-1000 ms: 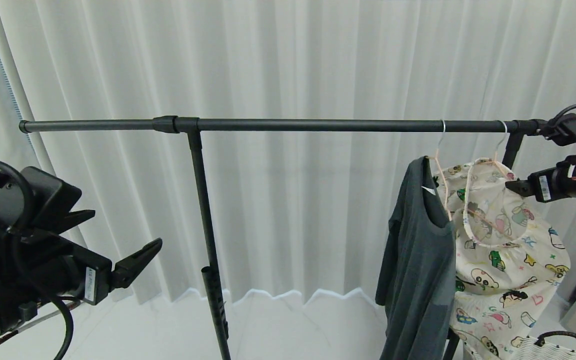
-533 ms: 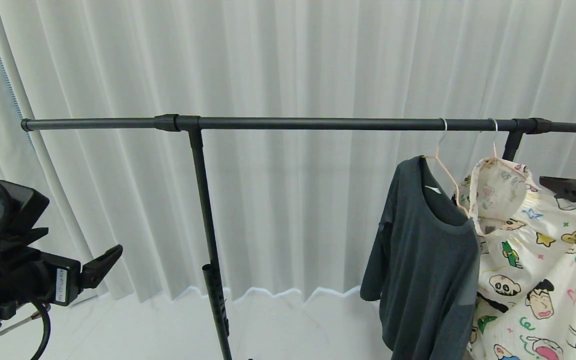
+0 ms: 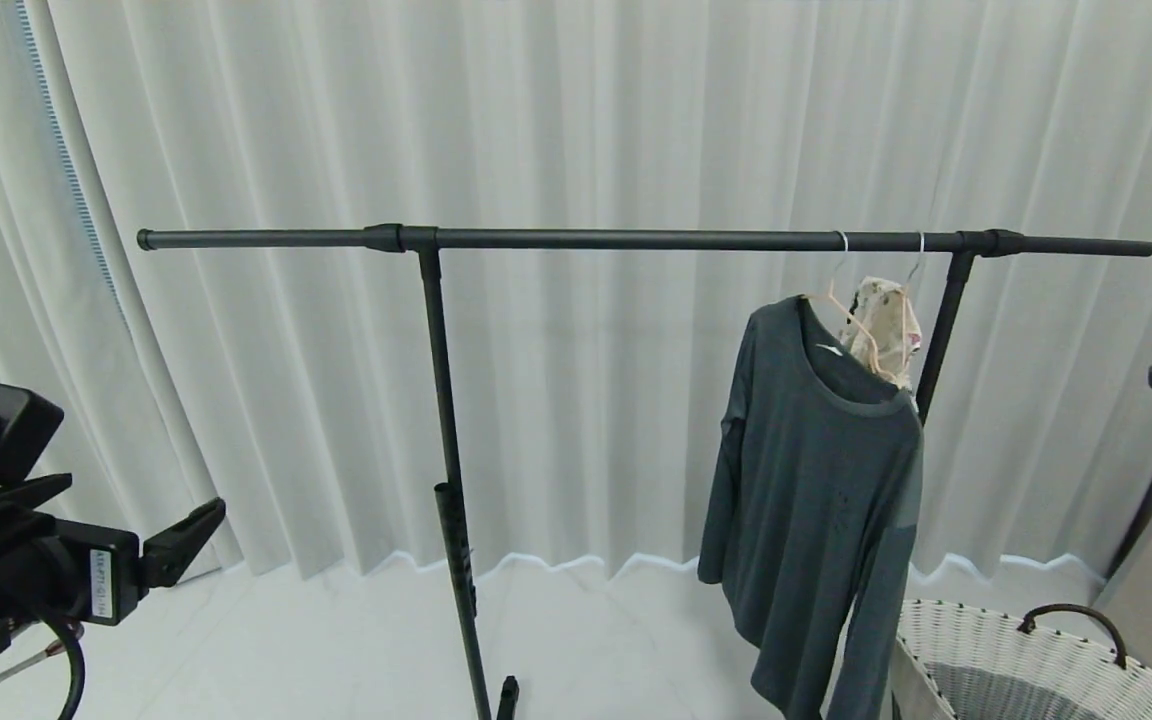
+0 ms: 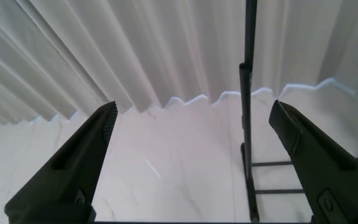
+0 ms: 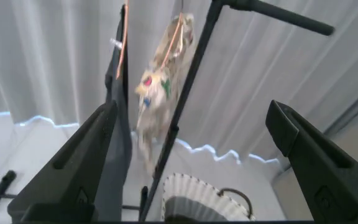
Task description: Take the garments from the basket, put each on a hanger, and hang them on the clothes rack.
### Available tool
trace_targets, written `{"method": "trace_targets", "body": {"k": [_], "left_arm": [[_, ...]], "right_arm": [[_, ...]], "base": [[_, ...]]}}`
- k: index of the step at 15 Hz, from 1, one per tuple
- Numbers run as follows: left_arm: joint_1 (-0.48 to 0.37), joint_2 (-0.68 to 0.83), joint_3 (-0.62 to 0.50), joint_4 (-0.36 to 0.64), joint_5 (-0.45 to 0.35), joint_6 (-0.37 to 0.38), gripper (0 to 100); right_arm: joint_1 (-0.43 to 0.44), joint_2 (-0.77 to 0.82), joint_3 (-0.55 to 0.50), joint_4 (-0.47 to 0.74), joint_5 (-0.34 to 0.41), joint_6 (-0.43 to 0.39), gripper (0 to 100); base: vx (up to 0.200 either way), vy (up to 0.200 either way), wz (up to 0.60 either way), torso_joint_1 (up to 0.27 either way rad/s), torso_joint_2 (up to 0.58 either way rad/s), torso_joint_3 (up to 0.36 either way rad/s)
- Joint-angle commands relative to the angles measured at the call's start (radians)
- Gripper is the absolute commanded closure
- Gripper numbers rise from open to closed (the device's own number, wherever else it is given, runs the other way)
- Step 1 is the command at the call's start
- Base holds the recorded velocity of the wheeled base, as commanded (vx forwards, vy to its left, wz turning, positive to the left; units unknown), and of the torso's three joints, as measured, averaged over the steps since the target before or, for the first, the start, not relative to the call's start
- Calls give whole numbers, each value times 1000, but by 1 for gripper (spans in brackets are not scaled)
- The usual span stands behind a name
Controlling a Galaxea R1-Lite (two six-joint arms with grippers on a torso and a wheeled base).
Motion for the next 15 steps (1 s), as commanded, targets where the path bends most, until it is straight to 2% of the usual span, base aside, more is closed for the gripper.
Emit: {"method": "trace_targets", "body": {"k": [1, 3, 5, 9, 11, 12, 14, 15], "left_arm": [[8, -28, 39, 0, 0, -1, 0], [34, -81, 110, 0, 19, -2, 0], [37, -144, 174, 0, 22, -42, 0], [37, -298, 326, 0, 57, -45, 0], [37, -419, 398, 12, 72, -41, 0], [35, -482, 398, 75, 95, -42, 0], [37, -641, 398, 224, 141, -44, 0], [37, -713, 398, 293, 154, -44, 0]], "right_arm": [[-9, -61, 108, 6, -23, -71, 0], [-19, -120, 226, 3, -83, -151, 0], [-19, -189, 309, 4, -83, -154, 0], [-19, -381, 491, 6, -85, -159, 0], [-19, -548, 622, 41, -86, -220, 0], [-19, -639, 642, 107, -86, -242, 0], [-19, -826, 642, 281, -91, -234, 0], [-18, -863, 634, 310, -96, -220, 0]], "base": [[-200, 0, 0, 7, -2, 7], [-200, 0, 0, 7, 5, 0], [-200, 0, 0, 5, 0, 0], [-200, 0, 0, 1, 1, 4], [-200, 0, 0, 2, 2, 15], [-200, 0, 0, 2, -2, 2], [0, 0, 0, 0, 0, 0], [0, 0, 0, 0, 0, 0]]}}
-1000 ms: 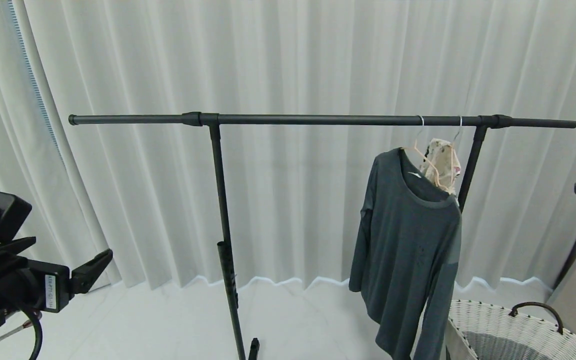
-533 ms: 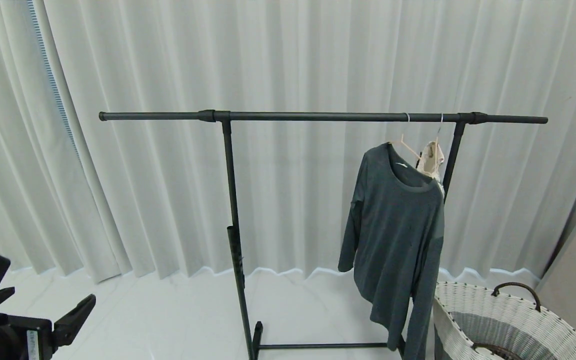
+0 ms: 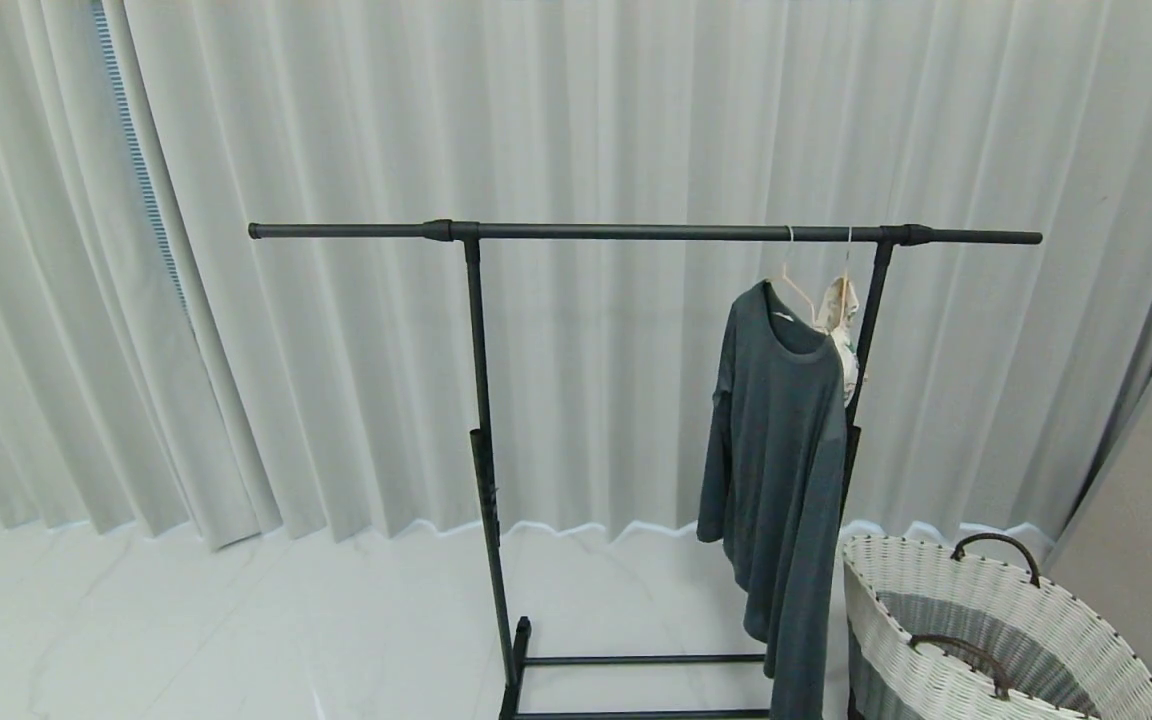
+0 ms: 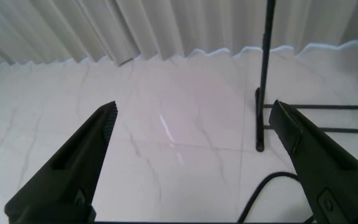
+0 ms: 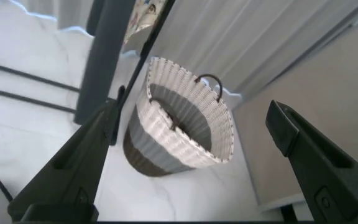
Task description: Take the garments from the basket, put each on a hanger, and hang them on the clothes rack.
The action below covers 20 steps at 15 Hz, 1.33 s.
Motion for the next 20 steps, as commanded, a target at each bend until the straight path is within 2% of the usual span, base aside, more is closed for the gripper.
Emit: {"method": "trace_targets", "body": {"k": [1, 2, 3, 4, 5, 7, 8, 9, 11, 12, 14, 18, 19, 20], "left_arm": [[-3, -310, 1, 160, 49, 0, 0], [5, -376, 0, 160, 54, 1, 0], [7, -425, 0, 160, 52, 1, 0], [5, -516, 0, 160, 45, 3, 0], [-1, -530, 3, 157, 39, -6, 0], [-3, -530, 3, 155, 40, -60, 0], [-3, -530, 6, 155, 39, -83, 0], [-3, -530, 8, 155, 48, -143, 0], [-3, -530, 9, 157, 57, -212, 0], [-6, -531, 9, 159, 37, -213, 0], [-56, -603, 9, 175, -159, -233, 0], [-53, -602, 9, 194, -161, -238, 0], [-55, -602, 9, 194, -161, -239, 0], [-55, -602, 9, 194, -161, -239, 0]], "right_arm": [[1, -256, 18, 110, -19, 38, 0], [0, -319, 18, 108, -61, 75, 0], [-2, -316, 23, 105, -117, 98, 0], [-2, -316, 46, 55, -239, 116, 0], [-2, -316, 73, -11, -289, 116, 0], [-2, -314, 92, -97, -289, 118, 0], [-2, -316, 92, -96, -289, 134, 0], [-2, -316, 92, -94, -291, 148, 0], [-2, -314, 92, -94, -288, 171, 0], [0, -314, 92, -94, -271, 173, 0], [0, -314, 92, -88, -177, 202, 0], [3, -314, 92, -56, -35, 312, 0], [3, -314, 92, 15, 36, 337, 0], [30, -310, 92, 16, 39, 337, 0]], "base": [[0, 0, 0, 0, 0, 0], [0, 0, 0, 0, 0, 0], [0, 0, 0, 0, 0, 0], [0, 0, 0, 0, 0, 0], [0, 0, 0, 0, 0, 0], [0, 0, 0, 0, 0, 0], [0, 0, 0, 0, 0, 0], [0, 0, 0, 0, 0, 0], [0, 0, 0, 0, 0, 0], [0, 0, 0, 0, 0, 0], [0, 0, 0, 0, 0, 0], [0, 0, 0, 0, 0, 0], [0, 0, 0, 0, 0, 0], [0, 0, 0, 0, 0, 0]]}}
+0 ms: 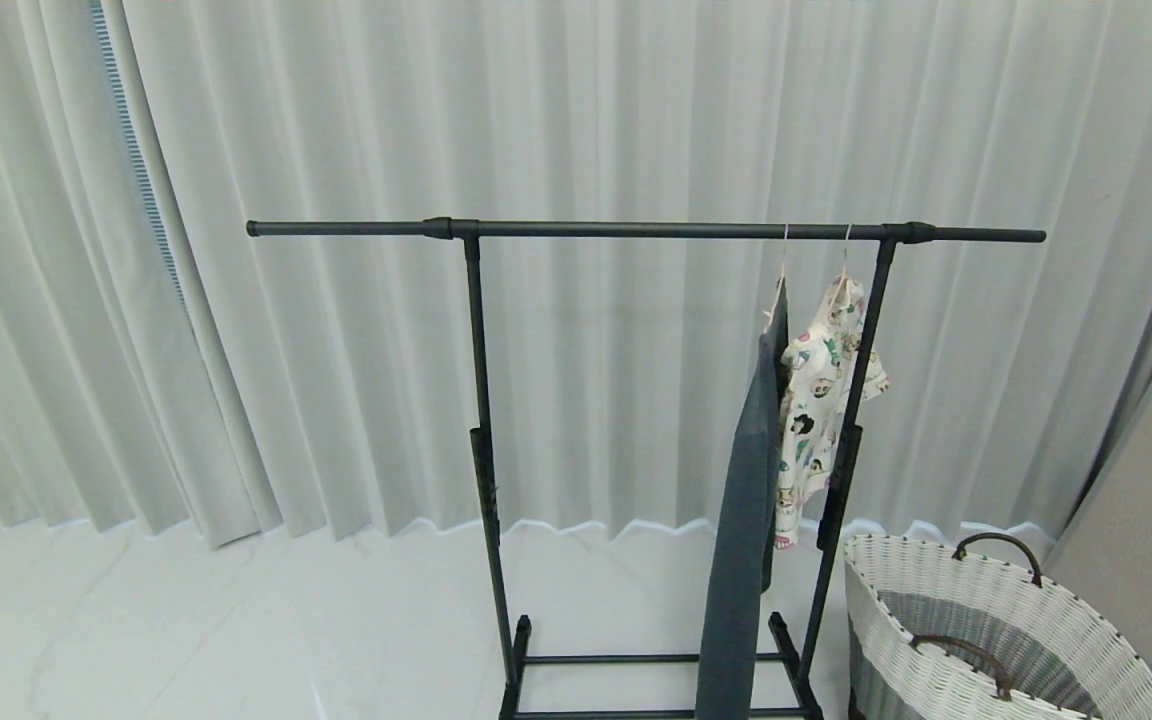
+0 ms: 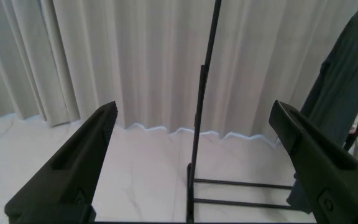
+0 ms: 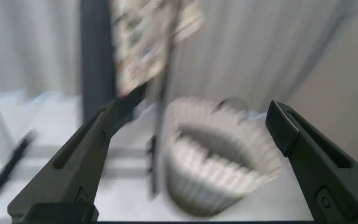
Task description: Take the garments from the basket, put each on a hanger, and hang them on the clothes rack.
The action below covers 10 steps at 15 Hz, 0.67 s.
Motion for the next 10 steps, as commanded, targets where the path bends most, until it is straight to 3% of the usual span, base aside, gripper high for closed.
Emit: {"method": "trace_targets", "body": {"k": [1, 2, 5, 7, 10], "left_arm": [[0, -2, 0, 0, 1, -1, 0], [0, -2, 0, 0, 1, -1, 0], [0, -2, 0, 0, 1, -1, 0], [0, -2, 0, 0, 1, -1, 0], [0, -2, 0, 0, 1, 1, 0]], "right_arm": [[62, 5, 0, -2, 4, 2, 0], [117, -20, 0, -2, 4, 0, 0], [68, -90, 0, -2, 2, 11, 0], [68, -90, 0, -2, -44, 42, 0], [68, -90, 0, -2, -45, 74, 0]], "base": [[0, 0, 0, 0, 0, 0], [0, 0, 0, 0, 0, 0], [0, 0, 0, 0, 0, 0], [0, 0, 0, 0, 0, 0], [0, 0, 0, 0, 0, 0]]}}
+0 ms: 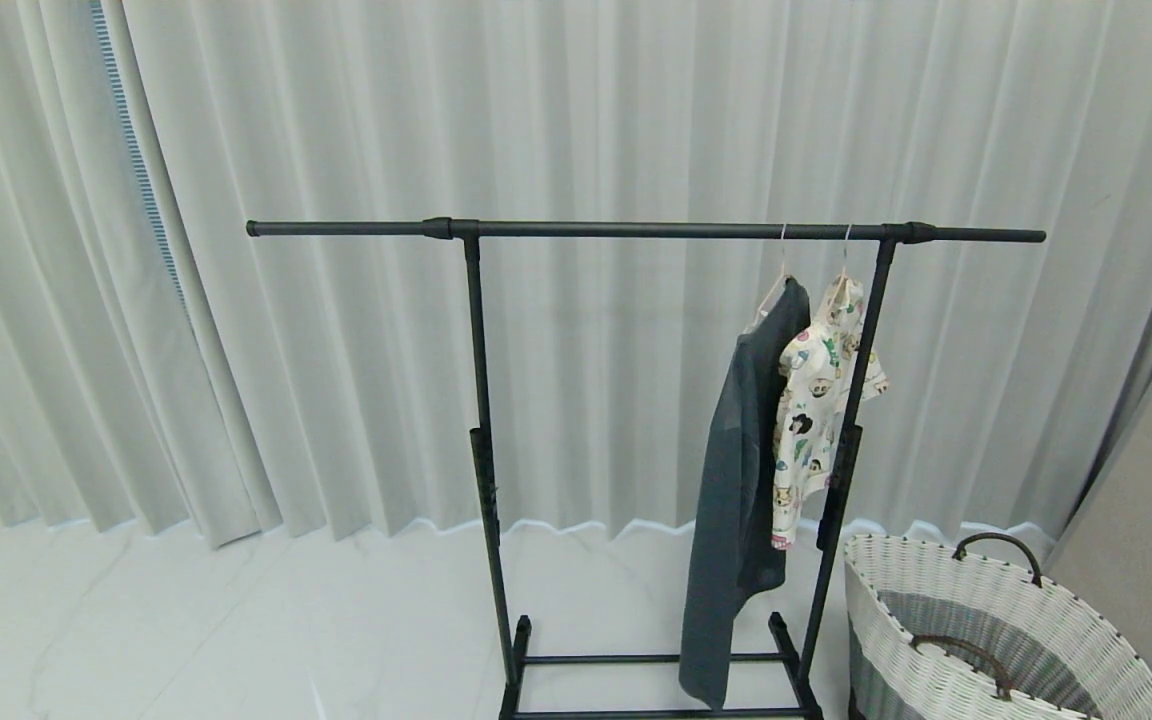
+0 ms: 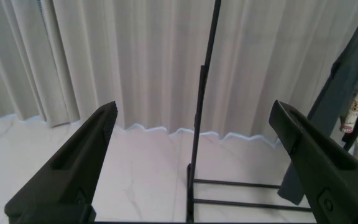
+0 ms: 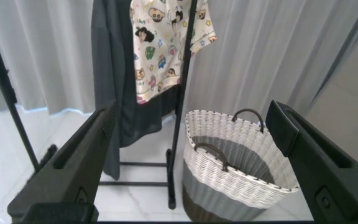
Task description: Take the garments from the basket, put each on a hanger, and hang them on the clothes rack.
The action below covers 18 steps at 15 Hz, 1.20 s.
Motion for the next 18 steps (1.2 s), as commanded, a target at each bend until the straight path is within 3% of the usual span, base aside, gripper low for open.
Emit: {"method": "trace_targets", "body": {"k": [1, 18], "left_arm": [[0, 0, 0, 0, 0, -1, 0], [1, 0, 0, 0, 0, -1, 0]], "right_arm": [[0, -5, 0, 0, 0, 7, 0], [0, -5, 0, 0, 0, 7, 0]], "base": [[0, 0, 0, 0, 0, 0], [0, 0, 0, 0, 0, 0]]}}
